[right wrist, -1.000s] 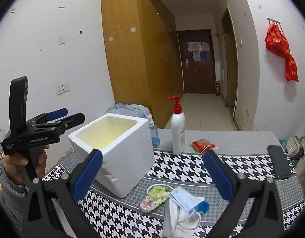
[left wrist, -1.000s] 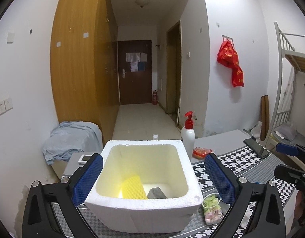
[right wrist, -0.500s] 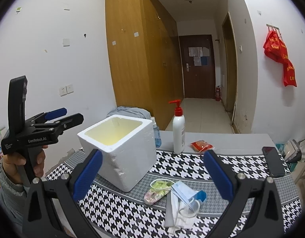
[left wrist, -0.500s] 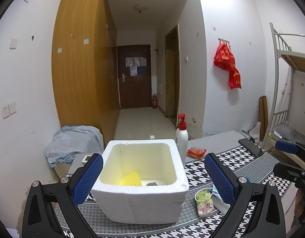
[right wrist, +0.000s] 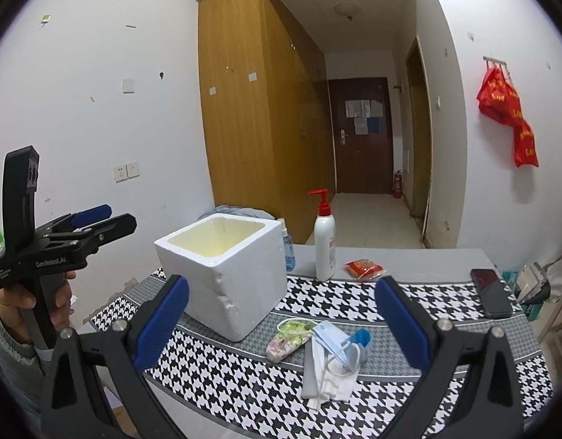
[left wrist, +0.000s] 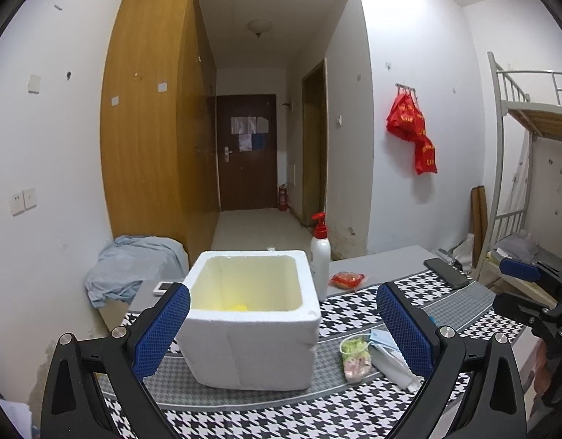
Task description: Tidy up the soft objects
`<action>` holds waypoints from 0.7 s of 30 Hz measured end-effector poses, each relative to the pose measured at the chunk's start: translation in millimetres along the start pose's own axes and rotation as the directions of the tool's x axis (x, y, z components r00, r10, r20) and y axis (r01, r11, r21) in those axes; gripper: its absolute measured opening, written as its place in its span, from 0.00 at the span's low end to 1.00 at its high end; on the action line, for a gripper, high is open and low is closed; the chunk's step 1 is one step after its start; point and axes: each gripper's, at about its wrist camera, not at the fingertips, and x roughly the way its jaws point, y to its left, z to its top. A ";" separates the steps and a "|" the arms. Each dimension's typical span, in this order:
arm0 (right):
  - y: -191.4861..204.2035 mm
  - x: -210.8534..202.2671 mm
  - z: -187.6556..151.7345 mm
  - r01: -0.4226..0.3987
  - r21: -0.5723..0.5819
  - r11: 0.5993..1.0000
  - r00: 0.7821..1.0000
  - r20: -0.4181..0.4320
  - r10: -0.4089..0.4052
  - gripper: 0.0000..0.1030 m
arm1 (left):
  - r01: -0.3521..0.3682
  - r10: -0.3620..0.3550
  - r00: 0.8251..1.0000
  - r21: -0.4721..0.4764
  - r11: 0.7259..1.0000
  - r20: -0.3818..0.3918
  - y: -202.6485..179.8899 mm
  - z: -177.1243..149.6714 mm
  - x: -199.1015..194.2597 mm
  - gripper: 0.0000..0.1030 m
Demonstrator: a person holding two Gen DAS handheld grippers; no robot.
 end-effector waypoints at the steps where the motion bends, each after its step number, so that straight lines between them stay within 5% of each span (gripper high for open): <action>1: 0.9 -2.3 -1.7 0.005 -0.008 1.000 1.000 0.008 -0.005 1.00 | 0.003 -0.003 1.000 -0.002 1.000 0.007 -0.6 -1.9 -2.2 0.99; 21: 5.6 -10.8 -41.8 0.089 -0.004 0.996 0.996 0.030 -0.089 1.00 | 0.010 -0.003 0.998 -0.102 0.995 0.066 1.5 -56.3 -13.2 0.99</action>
